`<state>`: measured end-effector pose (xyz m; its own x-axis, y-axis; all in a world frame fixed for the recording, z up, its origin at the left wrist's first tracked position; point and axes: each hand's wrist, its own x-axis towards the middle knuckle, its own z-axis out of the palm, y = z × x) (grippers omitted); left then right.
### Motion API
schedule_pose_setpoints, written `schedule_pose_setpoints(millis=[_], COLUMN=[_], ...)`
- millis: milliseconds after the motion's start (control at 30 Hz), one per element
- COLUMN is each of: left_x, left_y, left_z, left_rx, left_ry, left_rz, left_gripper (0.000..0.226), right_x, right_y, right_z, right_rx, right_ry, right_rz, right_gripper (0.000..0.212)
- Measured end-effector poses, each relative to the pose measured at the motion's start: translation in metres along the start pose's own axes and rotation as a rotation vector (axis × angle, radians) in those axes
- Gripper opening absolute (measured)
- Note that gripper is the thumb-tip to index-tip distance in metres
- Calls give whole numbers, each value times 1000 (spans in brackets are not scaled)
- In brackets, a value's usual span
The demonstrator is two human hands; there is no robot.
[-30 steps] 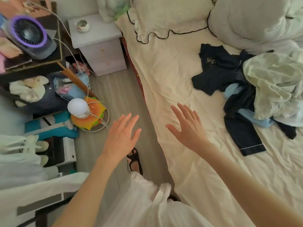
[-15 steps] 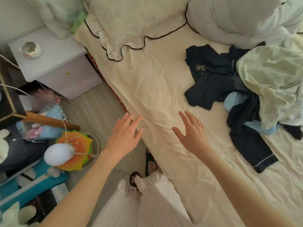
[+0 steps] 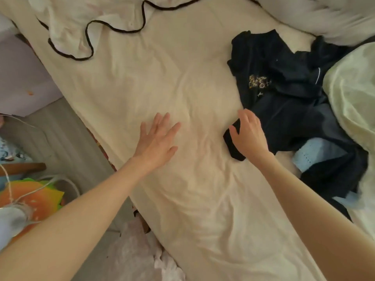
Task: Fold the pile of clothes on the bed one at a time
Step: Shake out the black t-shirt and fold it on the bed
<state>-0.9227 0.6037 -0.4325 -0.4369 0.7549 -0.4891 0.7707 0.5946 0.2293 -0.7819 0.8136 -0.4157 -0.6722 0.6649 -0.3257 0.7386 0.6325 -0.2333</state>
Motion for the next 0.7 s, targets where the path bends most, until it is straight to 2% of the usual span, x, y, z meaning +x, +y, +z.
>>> schedule_pose_setpoints(millis=[100,233,300,400,467,600,700], left_x=[27,44,46,49,51,48,34], left_y=[-12,-19,-20,-21,-20,-19,-11], left_z=[25,40,43,41,37,25,7], left_rx=[26,19,23,41,38,-9,-147], left_ry=[-107,-105,-102,-121,-143,-206,-227], left_rz=[-31,-28,-27,-35,-37,-46,-65], left_gripper=[87,91,91,90,90,84,67], right_x=[39,78,95,111,108,70,30], right_y=[7,14,17,18,15,-7,-28], right_z=[12,17,17,14,14,7,-12], right_rx=[-23,-143,-185,-185,-158,160,479], right_ry=[59,83,122,199,223,244,269], right_rz=[18,145,179,204,189,20,44], right_gripper=[60,73,64,34,29,24,15])
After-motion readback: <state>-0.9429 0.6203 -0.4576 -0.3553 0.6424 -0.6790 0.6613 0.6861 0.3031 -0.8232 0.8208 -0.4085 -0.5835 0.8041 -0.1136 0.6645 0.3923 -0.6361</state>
